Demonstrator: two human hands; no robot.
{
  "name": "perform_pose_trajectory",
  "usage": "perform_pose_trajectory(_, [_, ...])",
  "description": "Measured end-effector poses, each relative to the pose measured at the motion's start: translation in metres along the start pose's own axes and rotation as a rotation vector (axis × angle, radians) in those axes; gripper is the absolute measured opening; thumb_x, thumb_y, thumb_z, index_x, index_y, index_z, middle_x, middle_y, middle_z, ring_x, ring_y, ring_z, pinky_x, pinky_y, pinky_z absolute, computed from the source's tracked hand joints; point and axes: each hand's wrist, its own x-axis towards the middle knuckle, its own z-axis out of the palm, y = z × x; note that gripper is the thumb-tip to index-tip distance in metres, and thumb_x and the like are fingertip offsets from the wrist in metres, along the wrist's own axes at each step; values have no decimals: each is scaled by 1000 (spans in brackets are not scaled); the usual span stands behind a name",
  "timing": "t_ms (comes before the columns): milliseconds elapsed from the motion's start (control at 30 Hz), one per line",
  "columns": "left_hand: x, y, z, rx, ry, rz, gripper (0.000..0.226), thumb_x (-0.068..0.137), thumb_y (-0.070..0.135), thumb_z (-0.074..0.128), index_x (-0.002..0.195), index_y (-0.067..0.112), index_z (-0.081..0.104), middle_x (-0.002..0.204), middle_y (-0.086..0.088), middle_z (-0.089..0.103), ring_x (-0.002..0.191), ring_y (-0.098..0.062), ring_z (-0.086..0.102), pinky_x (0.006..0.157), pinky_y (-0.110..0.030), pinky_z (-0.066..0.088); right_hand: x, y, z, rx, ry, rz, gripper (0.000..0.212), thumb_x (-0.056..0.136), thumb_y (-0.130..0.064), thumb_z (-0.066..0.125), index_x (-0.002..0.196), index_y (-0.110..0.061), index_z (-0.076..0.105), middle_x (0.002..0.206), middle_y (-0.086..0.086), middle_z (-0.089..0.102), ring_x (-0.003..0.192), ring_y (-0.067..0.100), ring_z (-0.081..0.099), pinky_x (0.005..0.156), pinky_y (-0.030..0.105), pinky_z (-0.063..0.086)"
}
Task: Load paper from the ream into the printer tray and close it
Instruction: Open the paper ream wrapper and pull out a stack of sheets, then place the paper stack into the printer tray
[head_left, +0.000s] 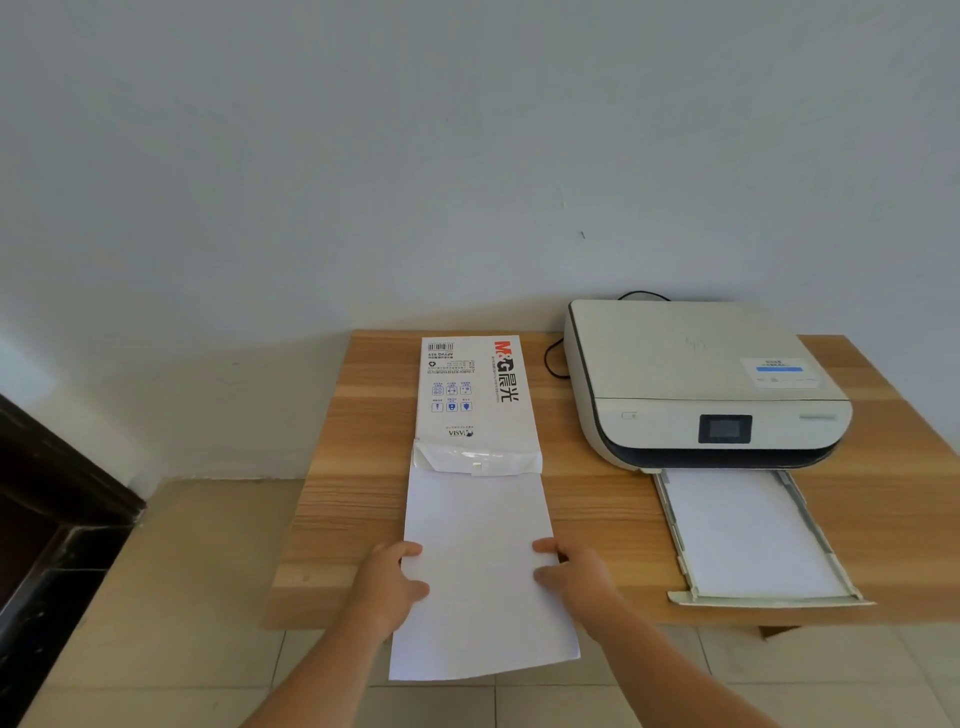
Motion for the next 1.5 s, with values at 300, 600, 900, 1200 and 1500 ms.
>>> perform_pose_trajectory(300, [-38, -4, -18, -23, -2, 28, 56, 74, 5, 77, 126, 14, 57, 117, -3, 49, 103, -16, 51, 80, -23, 43, -34, 6, 3, -62, -39, -69, 35, 84, -7, 64, 114, -25, 58, 111, 3, 60, 94, 21, 63, 80, 33, 57])
perform_pose_trajectory(600, [-59, 18, -53, -59, 49, 141, 53, 73, 7, 77, 122, 18, 59, 115, 0, 52, 100, -17, 56, 82, -29, 50, -68, -28, -1, -124, 14, -222, 43, 85, -9, 63, 124, -27, 55, 104, -3, 58, 88, 13, 61, 63, 19, 49])
perform_pose_trajectory(900, [-58, 83, -71, -149, 45, 226, 53, 74, 7, 76, 121, 25, 59, 112, -5, 60, 98, -19, 63, 79, -30, 53, -89, -71, -36, -107, 139, -383, 45, 90, -11, 60, 130, -28, 49, 115, -3, 55, 94, 13, 58, 69, 17, 46])
perform_pose_trajectory(1200, [-68, 157, -32, -61, 141, 332, 51, 77, 4, 72, 124, 16, 57, 117, -3, 50, 94, -16, 52, 65, -17, 42, -95, -80, -106, -77, 233, -482, 47, 85, -6, 59, 129, -25, 54, 121, 2, 59, 96, 17, 60, 79, 25, 51])
perform_pose_trajectory(1500, [-87, 219, 47, -30, 186, 338, 52, 77, 8, 73, 124, 19, 56, 118, 0, 50, 96, -17, 53, 75, -22, 45, -93, -62, -205, -69, 264, -514, 49, 85, -4, 56, 129, -25, 54, 120, 0, 57, 91, 14, 57, 77, 22, 45])
